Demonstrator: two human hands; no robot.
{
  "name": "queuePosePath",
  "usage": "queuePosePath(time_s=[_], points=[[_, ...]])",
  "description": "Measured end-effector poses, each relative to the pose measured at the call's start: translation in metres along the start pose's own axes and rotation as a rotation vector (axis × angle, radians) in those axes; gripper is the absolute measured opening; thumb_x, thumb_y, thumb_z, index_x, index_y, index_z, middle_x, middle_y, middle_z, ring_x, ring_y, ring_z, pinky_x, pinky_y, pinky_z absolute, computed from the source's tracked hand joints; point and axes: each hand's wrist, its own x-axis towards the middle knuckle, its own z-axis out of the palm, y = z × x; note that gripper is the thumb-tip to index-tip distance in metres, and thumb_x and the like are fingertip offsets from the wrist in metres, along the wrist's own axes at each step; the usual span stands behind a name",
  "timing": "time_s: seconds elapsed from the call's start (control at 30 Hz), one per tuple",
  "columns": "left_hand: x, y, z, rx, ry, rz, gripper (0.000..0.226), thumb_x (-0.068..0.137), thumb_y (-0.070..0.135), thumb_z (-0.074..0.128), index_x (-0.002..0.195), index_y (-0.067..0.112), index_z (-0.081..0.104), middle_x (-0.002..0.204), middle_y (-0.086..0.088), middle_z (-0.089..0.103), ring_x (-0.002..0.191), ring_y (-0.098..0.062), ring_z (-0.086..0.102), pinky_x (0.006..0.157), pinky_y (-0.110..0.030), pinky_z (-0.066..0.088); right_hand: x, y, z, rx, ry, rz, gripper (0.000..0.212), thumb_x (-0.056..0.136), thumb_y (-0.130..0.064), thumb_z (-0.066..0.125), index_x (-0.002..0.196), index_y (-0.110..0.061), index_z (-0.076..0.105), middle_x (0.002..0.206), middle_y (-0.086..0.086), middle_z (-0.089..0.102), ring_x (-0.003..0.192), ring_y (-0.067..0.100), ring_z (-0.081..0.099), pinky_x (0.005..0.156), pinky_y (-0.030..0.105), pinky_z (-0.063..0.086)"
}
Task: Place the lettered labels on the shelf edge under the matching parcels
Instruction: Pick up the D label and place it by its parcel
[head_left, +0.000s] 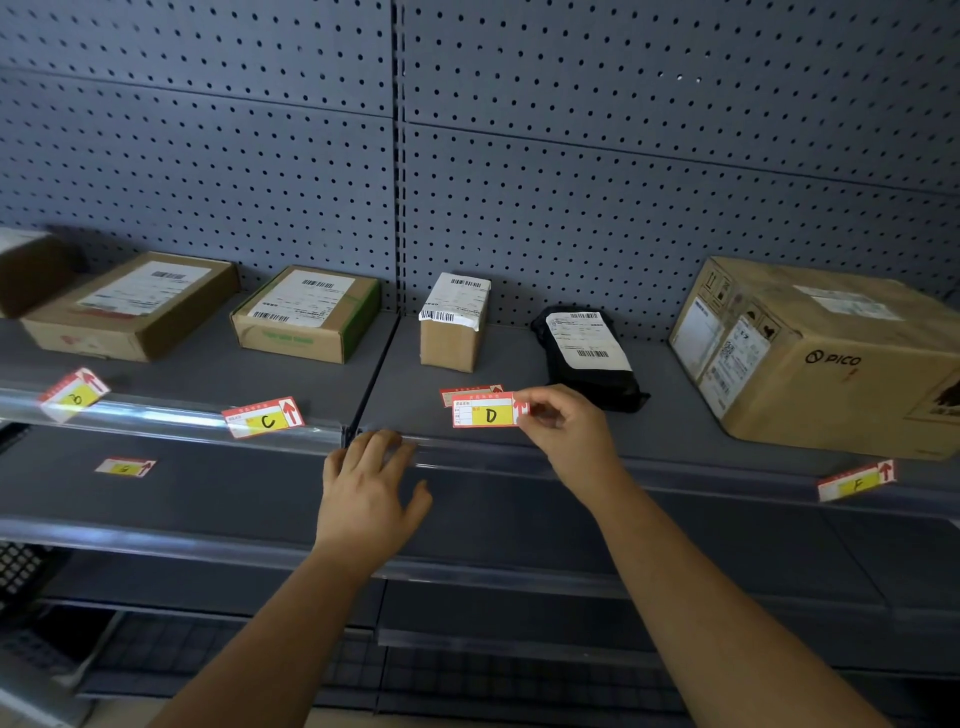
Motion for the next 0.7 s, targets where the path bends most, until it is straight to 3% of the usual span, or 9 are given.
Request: queuePosePath(time_s=[0.2, 0.7], points=[[0.0074, -0.0029, -0.0037, -0.005, -0.011, 0.019, 0.047, 0.078, 0.048, 0.044, 0.112, 0.020, 0.060, 0.117, -0.003, 0.053, 0.114, -0.024, 0.046, 0.092, -0.048, 0.039, -0.0002, -0.0001, 0.0031, -0.009, -0.006, 0.001, 0.022, 0.084, -0.006, 0.070, 0.100, -0.020, 0.072, 0.102, -0.008, 0.067, 0.092, 0.008, 0.062, 0.083, 0.021, 0.052], [0.0057, -0.0042, -0.0030, -0.023, -0.016, 0.014, 0.050, 0.080, 0.047, 0.041, 0.113, 0.016, 0.062, 0.118, -0.002, 0.057, 0.109, -0.023, 0.051, 0.092, -0.045, 0.040, -0.0023, -0.0033, 0.0062, -0.004, -0.004, 0.005, 0.025, 0.084, -0.005, 0.070, 0.100, -0.024, 0.071, 0.102, -0.010, 0.066, 0.092, 0.004, 0.062, 0.081, 0.015, 0.050]])
